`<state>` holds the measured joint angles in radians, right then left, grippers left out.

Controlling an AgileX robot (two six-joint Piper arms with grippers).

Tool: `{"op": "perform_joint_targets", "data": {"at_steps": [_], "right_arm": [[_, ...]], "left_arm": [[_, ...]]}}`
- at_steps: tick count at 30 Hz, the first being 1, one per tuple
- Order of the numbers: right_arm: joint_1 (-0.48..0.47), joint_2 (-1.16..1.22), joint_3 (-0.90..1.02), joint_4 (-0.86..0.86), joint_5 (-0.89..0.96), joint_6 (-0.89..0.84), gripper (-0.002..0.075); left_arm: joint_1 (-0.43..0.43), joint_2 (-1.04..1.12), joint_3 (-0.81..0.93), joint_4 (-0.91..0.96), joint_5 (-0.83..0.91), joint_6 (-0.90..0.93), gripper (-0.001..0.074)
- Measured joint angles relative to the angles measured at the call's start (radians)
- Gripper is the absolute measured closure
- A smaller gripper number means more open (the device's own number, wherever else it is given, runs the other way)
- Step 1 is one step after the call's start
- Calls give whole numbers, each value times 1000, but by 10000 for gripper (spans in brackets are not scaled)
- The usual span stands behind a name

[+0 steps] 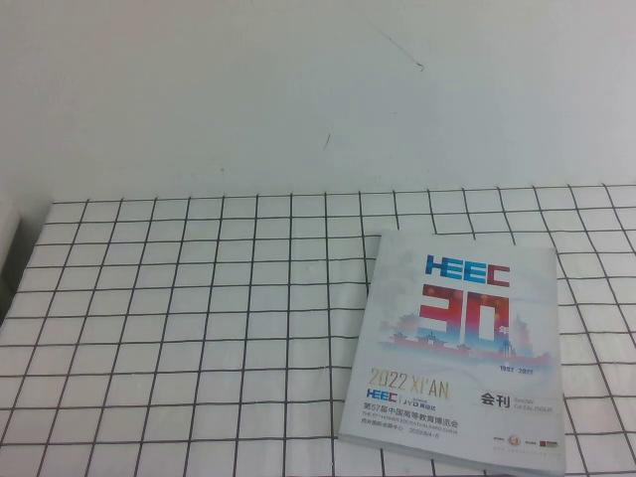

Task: Close book
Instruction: 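Close the open booklet and leave it lying on the table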

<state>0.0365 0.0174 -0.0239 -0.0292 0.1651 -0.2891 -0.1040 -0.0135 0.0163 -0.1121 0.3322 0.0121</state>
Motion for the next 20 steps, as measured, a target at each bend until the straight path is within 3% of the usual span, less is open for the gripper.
{"op": "perform_joint_targets", "data": {"at_steps": [7,20], "right_arm": [[0,-28,49,-13,163,195,729],[0,-28,48,-19,170,211,729]], "left_arm": [[0,0,0,-4,0,0,738],[0,0,0,-5,0,0,738]]}}
